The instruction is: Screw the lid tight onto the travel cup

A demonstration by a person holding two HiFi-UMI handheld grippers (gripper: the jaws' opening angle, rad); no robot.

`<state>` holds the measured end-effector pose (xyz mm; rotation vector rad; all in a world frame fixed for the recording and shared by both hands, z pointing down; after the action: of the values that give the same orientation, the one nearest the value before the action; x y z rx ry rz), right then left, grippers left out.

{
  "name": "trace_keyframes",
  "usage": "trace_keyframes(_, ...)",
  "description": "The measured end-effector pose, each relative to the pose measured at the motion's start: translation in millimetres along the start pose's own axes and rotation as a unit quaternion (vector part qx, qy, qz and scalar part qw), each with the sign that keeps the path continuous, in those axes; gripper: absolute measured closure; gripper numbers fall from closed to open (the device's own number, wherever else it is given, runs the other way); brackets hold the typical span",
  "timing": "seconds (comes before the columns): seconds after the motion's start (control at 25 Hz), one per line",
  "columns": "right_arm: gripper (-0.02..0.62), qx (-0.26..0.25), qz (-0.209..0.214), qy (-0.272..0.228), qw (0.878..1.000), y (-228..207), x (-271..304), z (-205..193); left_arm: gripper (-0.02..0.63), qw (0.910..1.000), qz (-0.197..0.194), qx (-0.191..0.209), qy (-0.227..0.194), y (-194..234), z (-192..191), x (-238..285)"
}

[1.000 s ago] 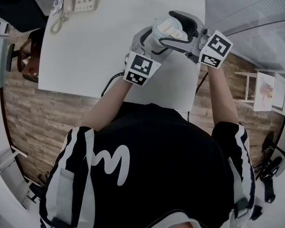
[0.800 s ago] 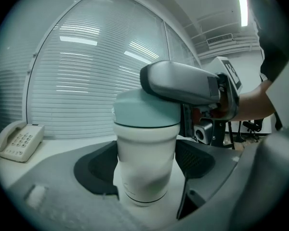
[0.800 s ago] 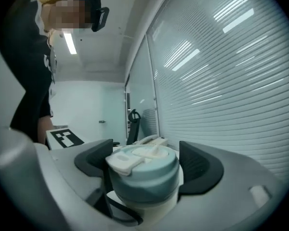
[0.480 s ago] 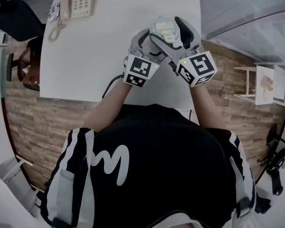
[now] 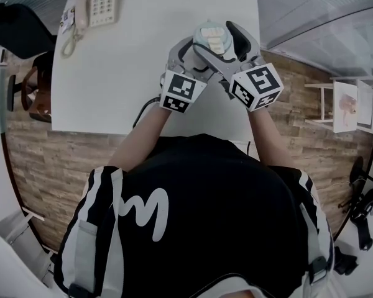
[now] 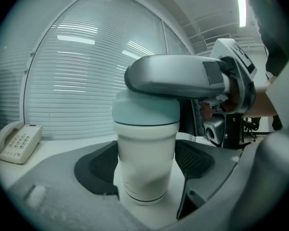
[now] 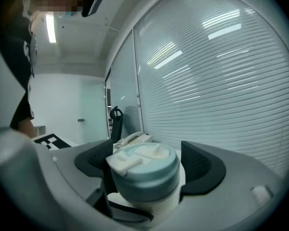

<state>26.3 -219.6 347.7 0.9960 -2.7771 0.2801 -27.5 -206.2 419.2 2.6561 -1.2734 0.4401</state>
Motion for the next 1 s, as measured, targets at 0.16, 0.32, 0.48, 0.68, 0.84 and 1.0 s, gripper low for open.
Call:
trace_keyframes(0.16, 0.127, -0.033, 0.119, 0.015, 0.992, -6.0, -1.3, 11.3, 0.232, 1.0000, -0.003, 0.002, 0.000, 0.6, -0.4, -1.2)
trace_keyframes(0.32, 0.126, -0.065, 0.259, 0.053, 0.962, -5.5, 5.0, 20.5, 0.233, 1.0000, -0.004, 0.003, 0.001, 1.3, -1.2, -1.6)
trace_keyframes(0.48, 0.142, -0.105, 0.297, 0.082, 0.945, -4.7, 10.4, 16.6, 0.233, 1.0000, -0.005, 0.003, 0.003, 0.7, -1.2, -1.3)
trace_keyframes(0.68, 0.152, -0.088, 0.248, 0.042, 0.964, -2.2, 6.9, 15.6, 0.235, 1.0000, -0.006, 0.005, 0.004, 0.4, -1.0, -1.5)
trace_keyframes(0.84, 0.152, -0.069, 0.172, 0.020, 0.982, 0.8, 4.9, 11.4, 0.235, 1.0000, -0.006, 0.006, 0.003, 0.9, -2.1, -2.3)
trace_keyframes(1.0, 0.152, -0.059, 0.117, 0.005, 0.991, 3.1, 4.3, 9.6, 0.235, 1.0000, -0.005, 0.006, 0.004, 1.6, -2.9, -2.0)
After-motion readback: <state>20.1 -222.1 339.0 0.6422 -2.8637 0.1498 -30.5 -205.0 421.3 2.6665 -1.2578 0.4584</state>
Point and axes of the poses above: the fingertips, and each gripper's own axes: x forward along the fingers, y to its left, z out of its top, the point moved 5 cm from there along -x, backward along the fingers, and after that the axes turned 6 degrees about y, right-handed, at the moved point
